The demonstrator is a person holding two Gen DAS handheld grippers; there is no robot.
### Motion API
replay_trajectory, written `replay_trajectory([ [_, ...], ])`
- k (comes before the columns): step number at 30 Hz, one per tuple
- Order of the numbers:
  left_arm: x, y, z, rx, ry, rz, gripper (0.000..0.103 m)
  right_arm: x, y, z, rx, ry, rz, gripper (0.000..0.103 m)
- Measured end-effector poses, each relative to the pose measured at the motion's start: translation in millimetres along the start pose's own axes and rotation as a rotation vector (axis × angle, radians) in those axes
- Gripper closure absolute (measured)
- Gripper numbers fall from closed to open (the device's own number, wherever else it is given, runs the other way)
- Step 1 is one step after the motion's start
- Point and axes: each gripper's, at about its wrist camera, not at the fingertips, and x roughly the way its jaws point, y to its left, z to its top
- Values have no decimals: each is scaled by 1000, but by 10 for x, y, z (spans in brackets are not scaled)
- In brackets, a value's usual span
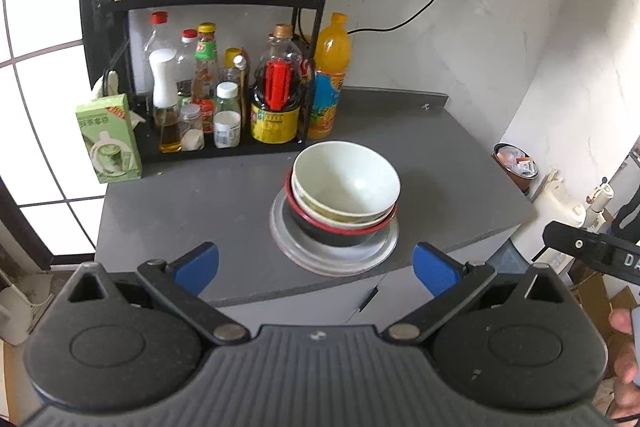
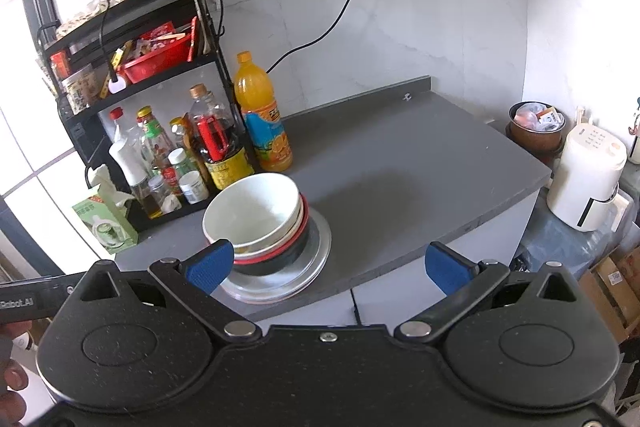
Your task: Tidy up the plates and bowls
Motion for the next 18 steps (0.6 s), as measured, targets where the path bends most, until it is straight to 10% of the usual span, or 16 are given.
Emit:
replay_trajectory([
  [18,-251,-5,-201,29,-11,0,1,-243,97,-183,-65,-9,-9,0],
])
